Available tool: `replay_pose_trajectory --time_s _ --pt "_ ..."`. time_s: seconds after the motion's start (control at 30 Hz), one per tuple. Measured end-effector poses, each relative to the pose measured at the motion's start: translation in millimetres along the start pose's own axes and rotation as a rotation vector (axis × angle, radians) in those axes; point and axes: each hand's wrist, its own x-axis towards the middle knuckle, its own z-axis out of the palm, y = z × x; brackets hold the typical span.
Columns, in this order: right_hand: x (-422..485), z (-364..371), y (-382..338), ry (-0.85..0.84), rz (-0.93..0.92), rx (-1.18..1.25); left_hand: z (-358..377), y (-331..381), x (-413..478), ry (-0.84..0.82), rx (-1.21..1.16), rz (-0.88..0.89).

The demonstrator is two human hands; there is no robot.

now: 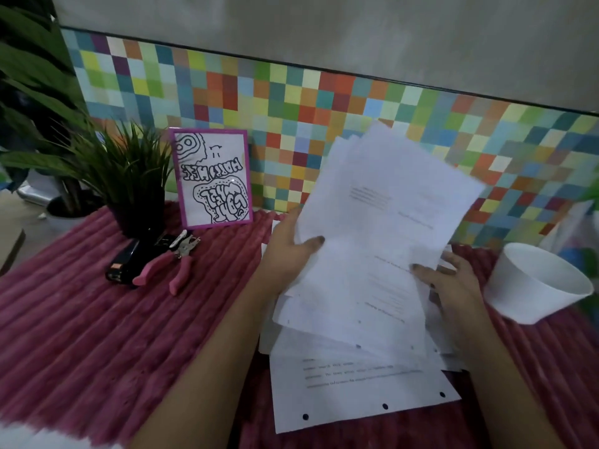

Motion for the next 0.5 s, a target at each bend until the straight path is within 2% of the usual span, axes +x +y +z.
replay_pose_trajectory --time_s 0.03,0.1,0.17,0.23,0.3,0.43,0.5 --pt "-1 1 -2 -0.039 -0.003 0.084 0 2 -1 0.005 -0.066 -0.006" --pt "-9 6 -8 -0.097 -0.108 0.104 5 5 -6 0.016 -0.123 0.0" --pt "-15 8 -13 -0.033 -0.282 0.055 8 12 -10 0.078 0.016 0.089" --pt "-20 9 -17 0.037 -0.44 0.04 12 20 -16 0.11 0.144 0.265" --pt "-24 7 -20 0.074 -0.588 0.046 20 34 -25 0.156 0.157 0.38" --pt "-32 21 -30 0.1 -0.8 -0.069 44 48 -39 0.231 0.227 0.513" --pt "-35 30 -32 0.103 -0.826 -0.164 47 49 -39 0.252 0.193 0.5"
